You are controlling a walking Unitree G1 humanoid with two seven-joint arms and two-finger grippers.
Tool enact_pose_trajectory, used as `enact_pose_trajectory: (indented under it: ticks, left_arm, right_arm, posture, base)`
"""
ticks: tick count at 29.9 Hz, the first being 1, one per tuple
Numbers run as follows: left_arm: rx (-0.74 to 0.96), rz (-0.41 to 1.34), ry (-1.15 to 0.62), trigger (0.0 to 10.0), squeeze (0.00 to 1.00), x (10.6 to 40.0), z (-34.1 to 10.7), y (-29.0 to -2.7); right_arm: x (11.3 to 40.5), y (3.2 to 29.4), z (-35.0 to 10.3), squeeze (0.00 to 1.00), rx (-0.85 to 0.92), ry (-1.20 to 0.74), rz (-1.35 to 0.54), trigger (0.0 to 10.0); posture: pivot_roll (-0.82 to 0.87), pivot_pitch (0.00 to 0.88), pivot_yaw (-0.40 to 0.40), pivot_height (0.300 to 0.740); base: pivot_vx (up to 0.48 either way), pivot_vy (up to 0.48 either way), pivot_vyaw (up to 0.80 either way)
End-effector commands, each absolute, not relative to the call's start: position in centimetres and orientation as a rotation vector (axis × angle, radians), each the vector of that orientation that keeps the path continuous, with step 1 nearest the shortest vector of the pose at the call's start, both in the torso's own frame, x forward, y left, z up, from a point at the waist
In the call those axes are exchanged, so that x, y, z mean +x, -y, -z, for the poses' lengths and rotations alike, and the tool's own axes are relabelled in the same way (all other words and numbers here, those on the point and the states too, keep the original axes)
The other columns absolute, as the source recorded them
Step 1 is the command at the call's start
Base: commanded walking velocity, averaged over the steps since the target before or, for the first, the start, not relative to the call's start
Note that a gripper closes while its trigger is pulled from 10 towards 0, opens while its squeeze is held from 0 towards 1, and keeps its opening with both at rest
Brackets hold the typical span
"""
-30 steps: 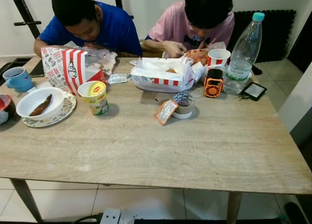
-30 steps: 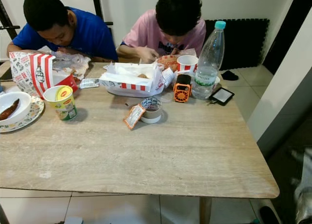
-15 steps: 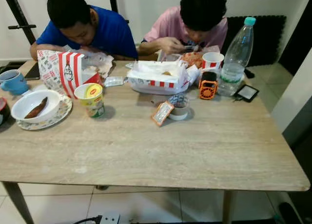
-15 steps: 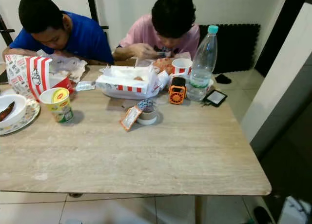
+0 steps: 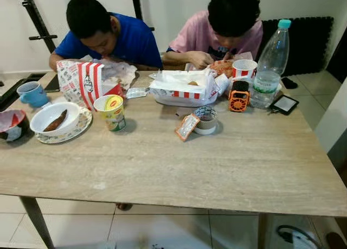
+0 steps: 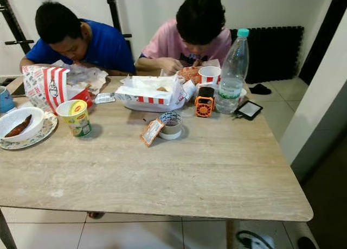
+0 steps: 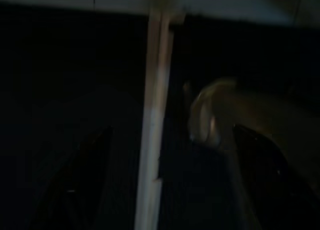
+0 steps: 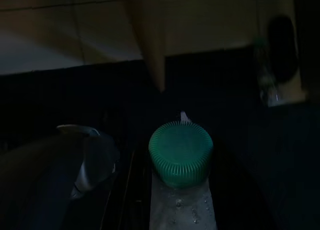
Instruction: Restocking fridge
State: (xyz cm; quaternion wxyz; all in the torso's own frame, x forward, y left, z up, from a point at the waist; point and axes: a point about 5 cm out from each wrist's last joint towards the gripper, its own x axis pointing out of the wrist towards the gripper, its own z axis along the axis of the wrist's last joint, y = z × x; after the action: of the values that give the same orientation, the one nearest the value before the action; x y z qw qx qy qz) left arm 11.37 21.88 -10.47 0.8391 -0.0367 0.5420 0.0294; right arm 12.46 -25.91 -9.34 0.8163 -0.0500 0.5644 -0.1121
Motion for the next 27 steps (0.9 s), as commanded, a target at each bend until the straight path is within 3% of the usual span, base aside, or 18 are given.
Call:
enact_pose_trajectory:
  ticks: [1,6,13,27]
  left_arm:
    - [-0.067,-0.077,-1.151,10.0,0.0,11.2,10.4,-22.4]
    - [-0.065,-0.048,-1.179,10.0,0.0,10.6,10.8,-21.5]
    - [-0.065,0.002,-1.181,10.0,0.0,11.2,10.9,-19.9]
    - [-0.04,-0.028,-1.202,10.0,0.0,10.3,10.9,-21.4]
  right_arm:
    - [13.6,25.7,9.0,0.0,-0.169,-1.178,0.167,10.0]
    - [14.7,24.9,8.8,0.0,-0.26,-1.164,0.06,10.0]
    - [15.4,25.1,8.5,0.0,-0.266,-1.16,0.05,10.0]
    - [14.1,25.3,9.0,0.0,-0.159,-1.183,0.168,10.0]
  posture:
    - [0.01,0.0,0.012,0.74]
    - [-0.01,0.0,0.006,0.74]
    - [0.0,0.0,-0.016,0.74]
    - [0.04,0.0,-0.019,0.74]
  base:
    - [0.0,0.0,0.0]
    - [0.0,0.0,0.0]
    - [0.0,0.0,0.0]
    - [0.0,0.0,0.0]
